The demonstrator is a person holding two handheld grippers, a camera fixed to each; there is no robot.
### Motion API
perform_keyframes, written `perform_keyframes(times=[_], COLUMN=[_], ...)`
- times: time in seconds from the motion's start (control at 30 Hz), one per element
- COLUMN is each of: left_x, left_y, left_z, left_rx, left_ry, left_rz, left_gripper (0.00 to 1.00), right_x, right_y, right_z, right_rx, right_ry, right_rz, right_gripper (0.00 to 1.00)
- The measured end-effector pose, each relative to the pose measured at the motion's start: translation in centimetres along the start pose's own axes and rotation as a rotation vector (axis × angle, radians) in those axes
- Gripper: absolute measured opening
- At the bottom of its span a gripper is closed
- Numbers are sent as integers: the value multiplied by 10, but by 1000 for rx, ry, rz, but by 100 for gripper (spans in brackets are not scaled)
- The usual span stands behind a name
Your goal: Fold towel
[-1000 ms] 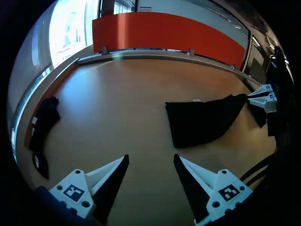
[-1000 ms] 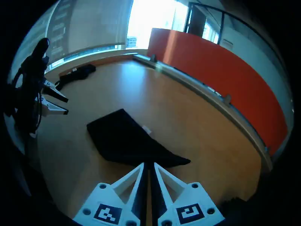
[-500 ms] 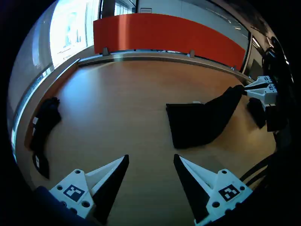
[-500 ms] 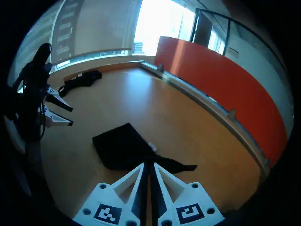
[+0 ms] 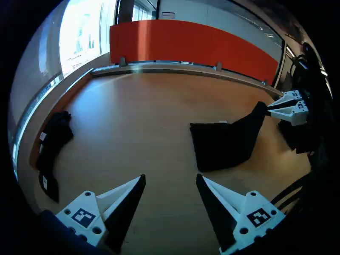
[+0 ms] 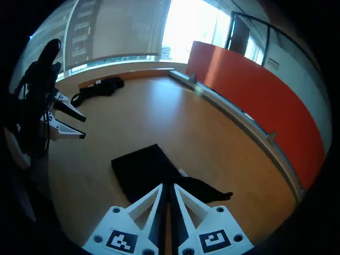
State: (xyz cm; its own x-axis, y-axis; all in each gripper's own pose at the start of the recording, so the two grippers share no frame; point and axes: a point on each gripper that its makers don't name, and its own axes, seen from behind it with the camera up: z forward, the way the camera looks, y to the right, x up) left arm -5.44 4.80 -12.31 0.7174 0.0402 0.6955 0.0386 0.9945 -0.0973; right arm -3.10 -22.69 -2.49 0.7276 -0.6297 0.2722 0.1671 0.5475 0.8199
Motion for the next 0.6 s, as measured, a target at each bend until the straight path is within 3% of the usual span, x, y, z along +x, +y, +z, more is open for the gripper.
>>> perform_keyframes(times=[0.33,0.6], left_x=[3,-1], left_y=[-8,-17], left_z=[-17,-27], left_rx=[13,35], left_ry=[19,22], left_rz=[-17,-35], left_gripper=[88,88], right_x=[17,16], right_y=[-36,-76], right_z=[35,79], right_rx=[85,171], right_ry=[-14,-54], right_rz=[-47,-55], right_gripper=[3,3])
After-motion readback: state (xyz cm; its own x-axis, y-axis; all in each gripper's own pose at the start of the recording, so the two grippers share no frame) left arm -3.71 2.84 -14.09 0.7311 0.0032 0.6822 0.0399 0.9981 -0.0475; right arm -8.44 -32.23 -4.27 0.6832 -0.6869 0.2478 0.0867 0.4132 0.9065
